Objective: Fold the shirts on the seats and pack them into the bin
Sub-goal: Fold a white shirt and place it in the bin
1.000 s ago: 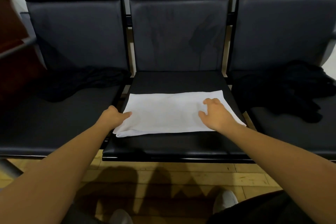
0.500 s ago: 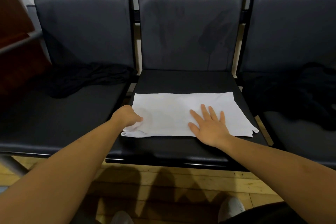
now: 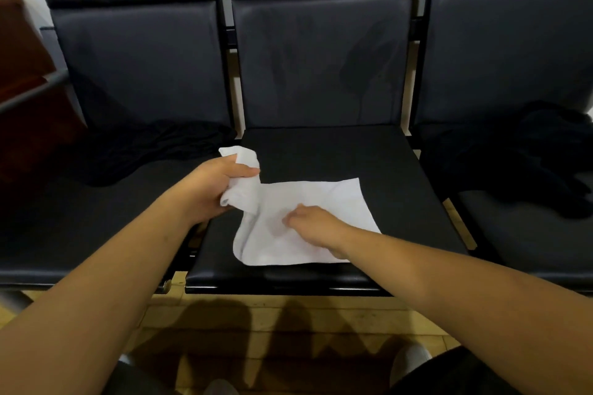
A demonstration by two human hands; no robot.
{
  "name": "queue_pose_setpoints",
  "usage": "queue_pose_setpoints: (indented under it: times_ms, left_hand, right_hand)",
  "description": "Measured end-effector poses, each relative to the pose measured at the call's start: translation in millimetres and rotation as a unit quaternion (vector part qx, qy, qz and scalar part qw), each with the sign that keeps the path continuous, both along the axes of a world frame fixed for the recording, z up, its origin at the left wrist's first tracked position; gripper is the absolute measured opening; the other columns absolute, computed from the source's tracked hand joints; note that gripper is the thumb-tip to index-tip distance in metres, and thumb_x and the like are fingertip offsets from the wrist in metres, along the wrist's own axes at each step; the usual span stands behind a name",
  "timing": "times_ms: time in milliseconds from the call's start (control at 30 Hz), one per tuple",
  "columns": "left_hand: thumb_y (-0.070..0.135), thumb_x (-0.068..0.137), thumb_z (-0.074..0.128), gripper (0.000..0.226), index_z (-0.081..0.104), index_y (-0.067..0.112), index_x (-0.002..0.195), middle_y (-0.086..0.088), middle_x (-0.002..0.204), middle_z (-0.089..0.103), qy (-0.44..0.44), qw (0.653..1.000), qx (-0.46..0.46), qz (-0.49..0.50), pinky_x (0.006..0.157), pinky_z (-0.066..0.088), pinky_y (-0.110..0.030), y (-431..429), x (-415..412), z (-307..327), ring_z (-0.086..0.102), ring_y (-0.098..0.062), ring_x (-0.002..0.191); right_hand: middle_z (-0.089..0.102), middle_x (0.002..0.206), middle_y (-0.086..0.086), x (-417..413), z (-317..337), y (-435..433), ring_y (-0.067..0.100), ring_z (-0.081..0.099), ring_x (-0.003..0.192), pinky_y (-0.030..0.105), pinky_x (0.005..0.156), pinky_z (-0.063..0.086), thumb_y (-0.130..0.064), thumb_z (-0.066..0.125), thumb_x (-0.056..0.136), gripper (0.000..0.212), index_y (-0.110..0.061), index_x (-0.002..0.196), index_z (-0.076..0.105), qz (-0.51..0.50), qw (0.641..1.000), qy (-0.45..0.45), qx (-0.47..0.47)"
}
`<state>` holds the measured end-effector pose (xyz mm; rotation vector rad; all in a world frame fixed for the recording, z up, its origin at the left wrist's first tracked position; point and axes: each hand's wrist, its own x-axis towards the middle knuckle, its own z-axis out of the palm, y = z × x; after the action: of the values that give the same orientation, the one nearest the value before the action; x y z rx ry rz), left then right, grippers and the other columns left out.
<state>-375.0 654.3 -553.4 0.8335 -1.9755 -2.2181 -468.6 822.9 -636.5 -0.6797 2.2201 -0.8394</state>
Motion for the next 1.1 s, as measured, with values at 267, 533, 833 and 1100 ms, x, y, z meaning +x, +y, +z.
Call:
queue_pose_setpoints:
  times_ms: [267, 533, 833, 1100]
  left_hand:
    - [0.013, 0.095, 0.067, 0.053, 0.046, 0.017, 0.143, -0.013, 0.115, 0.07, -0.012, 0.987, 0.023, -0.161, 0.083, 0.058, -0.04, 69, -53, -7, 0.072, -0.026, 0.099]
    - [0.029, 0.102, 0.057, 0.031, 0.06, 0.013, 0.129, -0.007, 0.109, 0.074, -0.081, 0.968, -0.194, -0.134, 0.083, 0.056, -0.033, 54, -53, -26, 0.07, -0.022, 0.094]
    - [0.034, 0.098, 0.061, 0.038, 0.058, 0.006, 0.125, -0.011, 0.115, 0.063, -0.228, 0.924, -0.306, -0.02, 0.075, 0.053, -0.034, 14, -52, -65, 0.061, -0.02, 0.091]
    - [0.036, 0.096, 0.064, 0.036, 0.048, 0.008, 0.113, -0.007, 0.112, 0.057, -0.21, 0.937, -0.279, 0.012, 0.087, 0.053, -0.037, 29, -59, -75, 0.059, -0.025, 0.104]
  right_hand:
    - [0.073, 0.112, 0.023, -53, 16, 53, 0.035, 0.07, 0.099, 0.047, 0.091, 0.056, -0.063, 0.035, 0.101, 0.071, -0.001, 0.112, 0.067, -0.319, 0.833, -0.358, -0.276]
    - [0.074, 0.106, 0.017, -63, 3, 67, 0.033, 0.073, 0.093, 0.048, 0.089, 0.059, -0.017, 0.078, 0.085, 0.03, -0.004, 0.11, 0.069, -0.272, 0.941, -0.176, -0.101]
    - [0.067, 0.101, 0.023, -57, 5, 86, 0.032, 0.067, 0.081, 0.036, 0.064, 0.055, -0.001, 0.062, 0.091, 0.011, 0.003, 0.101, 0.06, -0.237, 0.969, -0.074, -0.012]
    - [0.058, 0.063, 0.017, -53, 18, 85, 0.03, 0.057, 0.056, 0.032, 0.055, 0.05, 0.001, 0.047, 0.088, 0.015, -0.001, 0.078, 0.057, -0.156, 0.976, -0.029, 0.149]
